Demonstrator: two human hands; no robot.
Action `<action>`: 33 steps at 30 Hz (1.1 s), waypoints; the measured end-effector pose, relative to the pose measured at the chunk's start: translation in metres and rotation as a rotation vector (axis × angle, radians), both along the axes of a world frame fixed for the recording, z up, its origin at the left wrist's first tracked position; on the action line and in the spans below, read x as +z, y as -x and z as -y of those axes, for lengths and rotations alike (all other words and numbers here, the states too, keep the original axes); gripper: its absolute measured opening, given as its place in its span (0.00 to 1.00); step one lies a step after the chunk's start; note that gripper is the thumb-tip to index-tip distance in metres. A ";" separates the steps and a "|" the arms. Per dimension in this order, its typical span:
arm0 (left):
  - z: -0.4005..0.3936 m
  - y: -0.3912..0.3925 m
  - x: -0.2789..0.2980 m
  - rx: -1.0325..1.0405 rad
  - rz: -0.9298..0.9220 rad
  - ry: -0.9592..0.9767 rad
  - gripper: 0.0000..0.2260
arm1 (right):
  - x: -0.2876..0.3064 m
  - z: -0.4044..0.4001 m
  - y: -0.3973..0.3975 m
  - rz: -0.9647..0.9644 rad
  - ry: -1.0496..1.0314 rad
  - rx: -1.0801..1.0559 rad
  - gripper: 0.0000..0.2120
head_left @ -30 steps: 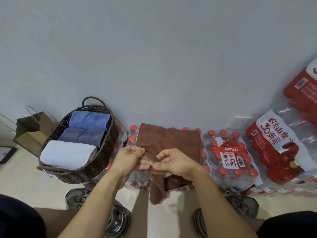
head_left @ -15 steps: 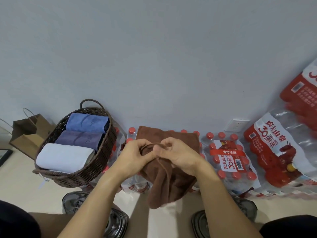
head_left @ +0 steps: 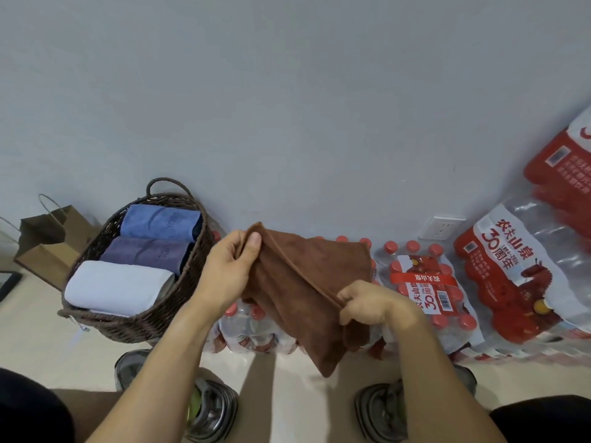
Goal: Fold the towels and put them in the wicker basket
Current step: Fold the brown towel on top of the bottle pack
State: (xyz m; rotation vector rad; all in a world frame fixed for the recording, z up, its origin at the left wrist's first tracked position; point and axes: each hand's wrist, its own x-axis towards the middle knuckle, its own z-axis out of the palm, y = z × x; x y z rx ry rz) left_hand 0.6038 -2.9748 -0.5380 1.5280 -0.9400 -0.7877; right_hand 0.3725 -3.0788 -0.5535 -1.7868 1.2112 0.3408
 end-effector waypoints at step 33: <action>0.125 -0.057 -0.097 0.077 0.528 -0.321 0.09 | -0.092 0.113 0.017 0.314 0.458 -0.653 0.11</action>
